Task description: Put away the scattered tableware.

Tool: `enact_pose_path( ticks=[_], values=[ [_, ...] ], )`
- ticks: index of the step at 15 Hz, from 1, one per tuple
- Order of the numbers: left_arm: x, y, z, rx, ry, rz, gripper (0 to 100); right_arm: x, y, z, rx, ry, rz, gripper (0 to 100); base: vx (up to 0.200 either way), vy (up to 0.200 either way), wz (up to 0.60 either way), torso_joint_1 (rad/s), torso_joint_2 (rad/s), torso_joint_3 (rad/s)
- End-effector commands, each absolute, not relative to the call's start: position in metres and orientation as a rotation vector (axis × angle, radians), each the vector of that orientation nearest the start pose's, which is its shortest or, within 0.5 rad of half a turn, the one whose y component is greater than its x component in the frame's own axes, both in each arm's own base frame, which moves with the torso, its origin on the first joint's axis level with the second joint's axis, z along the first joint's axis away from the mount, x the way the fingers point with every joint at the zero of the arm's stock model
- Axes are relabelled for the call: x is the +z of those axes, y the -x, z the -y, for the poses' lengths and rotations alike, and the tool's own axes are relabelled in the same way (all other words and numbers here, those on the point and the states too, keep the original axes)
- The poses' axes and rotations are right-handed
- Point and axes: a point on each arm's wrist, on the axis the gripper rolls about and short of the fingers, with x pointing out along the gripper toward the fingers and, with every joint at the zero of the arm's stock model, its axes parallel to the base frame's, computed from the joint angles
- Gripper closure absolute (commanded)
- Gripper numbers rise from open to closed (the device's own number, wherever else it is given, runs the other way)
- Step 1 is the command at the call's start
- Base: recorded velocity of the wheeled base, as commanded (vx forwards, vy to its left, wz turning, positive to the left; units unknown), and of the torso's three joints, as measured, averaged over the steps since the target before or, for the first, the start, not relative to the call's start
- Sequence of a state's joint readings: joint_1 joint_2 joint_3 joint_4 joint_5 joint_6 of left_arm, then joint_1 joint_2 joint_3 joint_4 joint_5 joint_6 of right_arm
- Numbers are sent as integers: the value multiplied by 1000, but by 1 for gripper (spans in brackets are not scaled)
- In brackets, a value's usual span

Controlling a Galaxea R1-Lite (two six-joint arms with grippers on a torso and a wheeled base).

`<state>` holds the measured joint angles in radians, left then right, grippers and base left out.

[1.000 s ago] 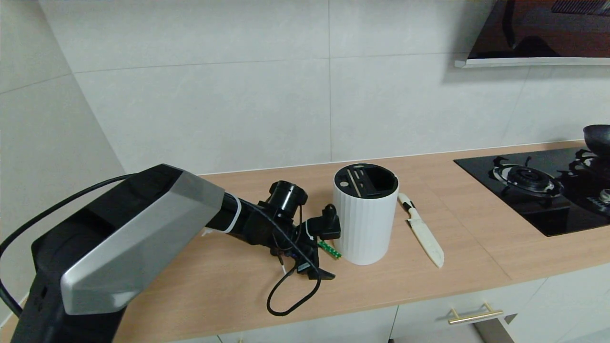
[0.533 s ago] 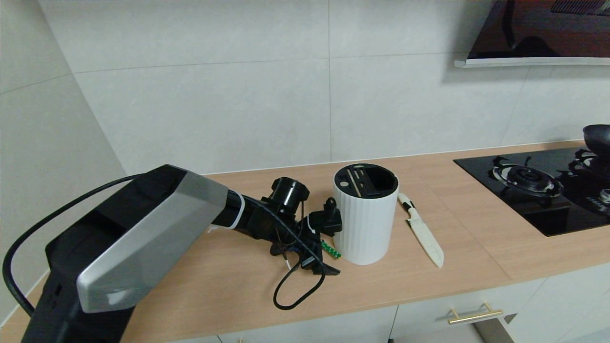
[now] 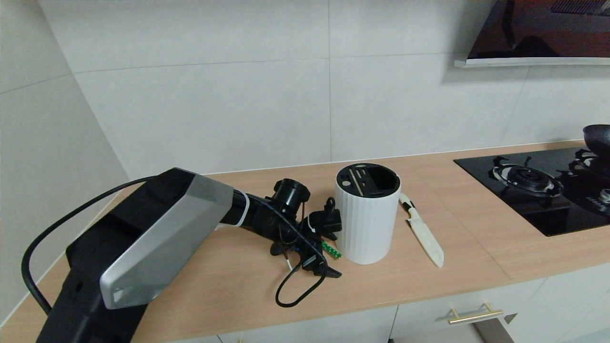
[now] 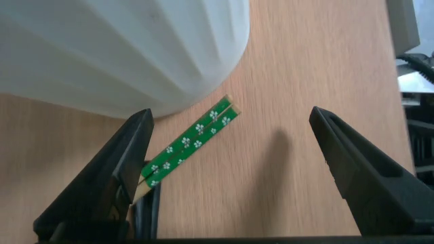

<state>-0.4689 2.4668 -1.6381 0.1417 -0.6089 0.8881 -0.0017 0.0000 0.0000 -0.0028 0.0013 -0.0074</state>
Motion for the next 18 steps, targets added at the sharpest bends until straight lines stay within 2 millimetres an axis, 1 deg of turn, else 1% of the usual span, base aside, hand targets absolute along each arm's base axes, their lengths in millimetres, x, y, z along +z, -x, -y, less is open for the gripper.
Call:
enact_pose_path(
  ticks=[1, 4, 9, 12, 13, 16, 18],
  values=[
    [21, -411, 221, -1359, -661, -512, 0, 76, 23, 0, 0, 8, 2, 0, 0, 0, 0, 0, 0, 0],
    [19, -414, 221, -1353, -660, -511, 0, 76, 23, 0, 0, 8, 2, 0, 0, 0, 0, 0, 0, 0],
    [17, -419, 213, -1335, -649, -523, 0, 76, 23, 0, 0, 8, 2, 0, 0, 0, 0, 0, 0, 0],
    [11, -418, 213, -1349, -649, -538, 0, 76, 23, 0, 0, 8, 2, 0, 0, 0, 0, 0, 0, 0],
    [8, -417, 212, -1352, -651, -546, 100, 76, 23, 0, 0, 8, 2, 0, 0, 0, 0, 0, 0, 0],
    [-3, -417, 212, -1364, -657, -568, 100, 76, 23, 0, 0, 8, 2, 0, 0, 0, 0, 0, 0, 0],
    [-2, -418, 213, -1365, -678, -549, 100, 76, 23, 0, 0, 8, 3, 0, 0, 0, 0, 0, 0, 0]
  ],
)
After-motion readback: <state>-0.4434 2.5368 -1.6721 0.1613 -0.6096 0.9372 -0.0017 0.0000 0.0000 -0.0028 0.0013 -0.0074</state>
